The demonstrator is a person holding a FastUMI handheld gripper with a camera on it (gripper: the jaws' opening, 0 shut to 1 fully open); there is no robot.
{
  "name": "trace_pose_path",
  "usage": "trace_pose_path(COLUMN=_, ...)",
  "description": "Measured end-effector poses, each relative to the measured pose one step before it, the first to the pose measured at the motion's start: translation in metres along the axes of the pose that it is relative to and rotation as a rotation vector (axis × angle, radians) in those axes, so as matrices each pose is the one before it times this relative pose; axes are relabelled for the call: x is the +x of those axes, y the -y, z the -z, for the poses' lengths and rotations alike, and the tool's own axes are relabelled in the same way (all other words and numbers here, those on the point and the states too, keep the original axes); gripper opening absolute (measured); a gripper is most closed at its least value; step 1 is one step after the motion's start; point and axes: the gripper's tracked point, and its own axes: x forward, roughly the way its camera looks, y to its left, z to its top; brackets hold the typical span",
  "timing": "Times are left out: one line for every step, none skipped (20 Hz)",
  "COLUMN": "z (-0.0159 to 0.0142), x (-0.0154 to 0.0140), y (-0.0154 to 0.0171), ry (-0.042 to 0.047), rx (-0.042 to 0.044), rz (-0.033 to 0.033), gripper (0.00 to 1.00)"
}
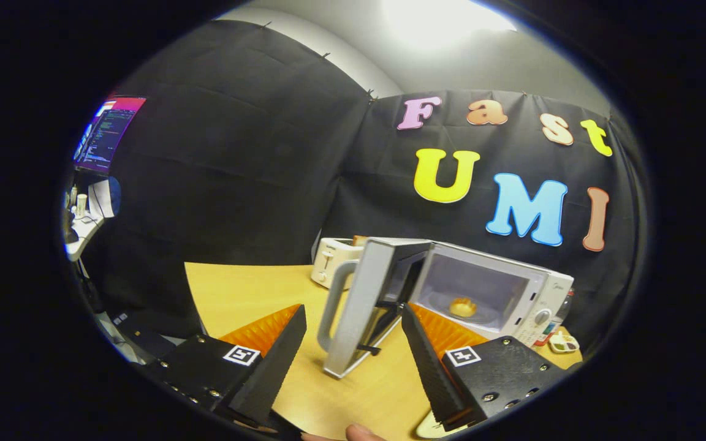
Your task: Open the microwave, put the food inside, and close the microwave door.
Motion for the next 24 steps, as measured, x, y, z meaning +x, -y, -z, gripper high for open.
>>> trace_pose_path(z=-0.00497, x=0.0031, y=-0.01186, ry=0.01539, rx=0.03166, rz=-0.01455, gripper=0.95)
trace_pose_path(z=-0.00198, x=0.00618, y=-0.01251, ry=0.00385, rx=0.02376, rz=-0.01671, gripper=0.94)
trace_pose_path(z=0.00028, x=0.00833, y=-0.00807, ry=-0.00403, rx=0.01514, rz=-0.00921, gripper=0.92)
trace_pose_path(z=0.00292, x=0.0092, y=-0.00659, ry=-0.01192, rx=0.00294, rz=-0.00674, gripper=0.83)
trace_pose_path(z=0.00253, x=0.00949, y=-0.00454, ry=-0.01144, rx=0.00014, rz=0.00214, gripper=0.83)
trace_pose_path(z=0.00471, x=0.00981, y=-0.00339, ry=-0.01599, rx=-0.00432, rz=0.00863, gripper=0.83)
trace_pose_path(z=0.00699, x=0.00971, y=-0.00411, ry=-0.01636, rx=0.00044, rz=0.0059, gripper=0.83)
trace_pose_path(z=0.00985, x=0.0123, y=-0.0027, ry=-0.01738, rx=-0.00373, rz=0.00918, gripper=0.84)
trace_pose_path(z=0.00505, x=0.00673, y=-0.00254, ry=-0.01892, rx=0.00542, rz=0.00368, gripper=0.74)
trace_pose_path(z=0.00637, x=0.00852, y=-0.00521, ry=-0.01497, rx=0.02439, rz=-0.01173, gripper=0.65)
trace_pose_path(z=0.00486, x=0.0079, y=-0.00443, ry=-0.00526, rx=0.02049, rz=-0.00058, gripper=0.65)
trace_pose_path(z=0.00177, x=0.00586, y=0.00286, ry=0.00528, rx=-0.00382, rz=0.02009, gripper=0.65)
trace_pose_path(z=-0.00058, x=0.00336, y=0.00728, ry=0.0119, rx=-0.01494, rz=0.03976, gripper=0.65)
trace_pose_path(z=-0.00088, x=0.00189, y=0.00517, ry=0.0105, rx=-0.00945, rz=0.02924, gripper=0.65)
trace_pose_path(z=0.00047, x=0.00651, y=0.0082, ry=0.0077, rx=0.00145, rz=0.04279, gripper=0.65)
trace_pose_path(z=-0.00057, x=-0.00177, y=0.00106, ry=0.00094, rx=0.01017, rz=0.00339, gripper=0.4)
trace_pose_path(z=0.00394, x=0.00421, y=-0.00003, ry=0.00054, rx=0.0136, rz=-0.00553, gripper=0.33)
trace_pose_path(z=-0.00094, x=0.0007, y=0.00037, ry=0.0069, rx=0.00654, rz=-0.00427, gripper=0.33)
trace_pose_path(z=-0.00242, x=-0.00297, y=0.00105, ry=0.0033, rx=0.00283, rz=0.00168, gripper=0.33)
trace_pose_path(z=-0.0029, x=-0.00162, y=0.00265, ry=0.00698, rx=-0.00021, rz=0.00512, gripper=0.33)
trace_pose_path(z=0.00114, x=0.00957, y=0.0053, ry=-0.00011, rx=0.00477, rz=0.03173, gripper=0.33)
trace_pose_path(z=-0.00544, x=-0.02584, y=0.00703, ry=0.00911, rx=0.0144, rz=0.0054, gripper=0.2)
trace_pose_path(z=0.00762, x=0.01939, y=0.00177, ry=-0.01419, rx=0.01375, rz=0.00236, gripper=0.07)
trace_pose_path(z=0.0013, x=-0.00153, y=0.00337, ry=0.00005, rx=0.01162, rz=0.00033, gripper=0.07)
